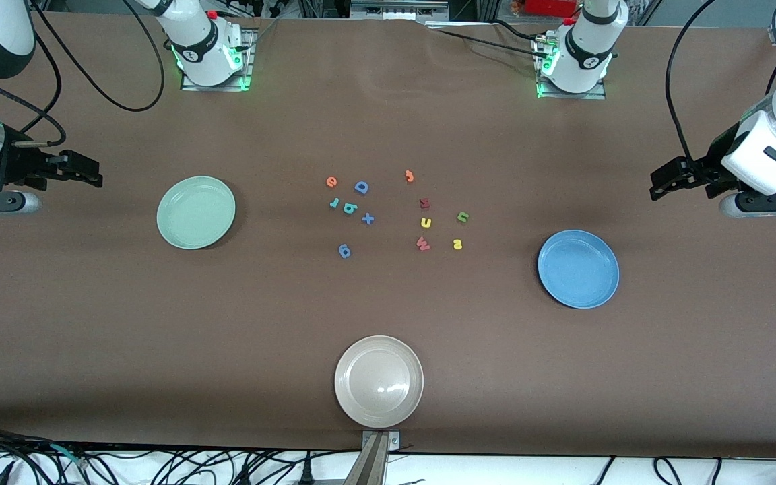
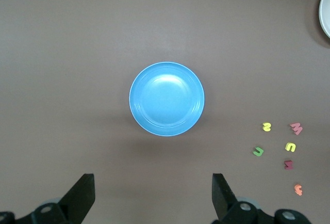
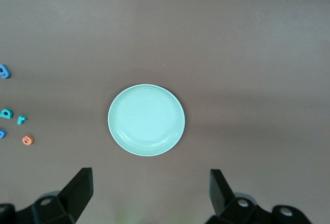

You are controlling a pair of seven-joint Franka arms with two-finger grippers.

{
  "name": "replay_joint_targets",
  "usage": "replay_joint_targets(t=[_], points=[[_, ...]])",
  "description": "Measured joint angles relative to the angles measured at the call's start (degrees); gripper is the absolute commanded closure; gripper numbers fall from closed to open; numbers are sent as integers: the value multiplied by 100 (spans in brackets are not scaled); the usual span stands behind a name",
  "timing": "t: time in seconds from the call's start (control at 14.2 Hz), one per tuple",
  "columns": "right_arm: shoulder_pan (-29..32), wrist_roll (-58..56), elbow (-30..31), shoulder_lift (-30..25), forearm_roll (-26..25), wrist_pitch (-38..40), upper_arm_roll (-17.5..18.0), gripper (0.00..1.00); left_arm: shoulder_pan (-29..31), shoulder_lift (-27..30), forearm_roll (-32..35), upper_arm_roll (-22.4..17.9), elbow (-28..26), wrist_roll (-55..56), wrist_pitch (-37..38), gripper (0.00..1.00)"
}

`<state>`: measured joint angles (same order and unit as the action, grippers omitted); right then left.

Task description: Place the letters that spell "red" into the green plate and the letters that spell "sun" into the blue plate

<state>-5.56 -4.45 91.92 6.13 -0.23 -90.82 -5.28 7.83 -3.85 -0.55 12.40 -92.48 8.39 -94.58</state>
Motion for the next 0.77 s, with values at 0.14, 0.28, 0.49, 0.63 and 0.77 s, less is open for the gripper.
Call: replay_joint_targets(t=[0.14, 0.28, 0.49, 0.63, 0.77], points=[[0, 0, 0, 0, 0, 0, 0, 0, -2, 0, 0, 30, 0, 0, 4, 0], [0, 0, 0, 0, 0, 0, 0, 0, -7, 0, 0, 55, 0, 0, 5, 0], [1, 0, -8, 0, 1, 0, 0, 0, -12, 0, 0, 71, 0, 0, 7, 0], [1, 0, -20, 0, 1, 0, 0, 0, -12, 0, 0, 88, 0, 0, 15, 0], [1, 0, -21, 1, 1, 0, 0, 0, -12, 0, 1, 92, 0, 0, 32, 0]])
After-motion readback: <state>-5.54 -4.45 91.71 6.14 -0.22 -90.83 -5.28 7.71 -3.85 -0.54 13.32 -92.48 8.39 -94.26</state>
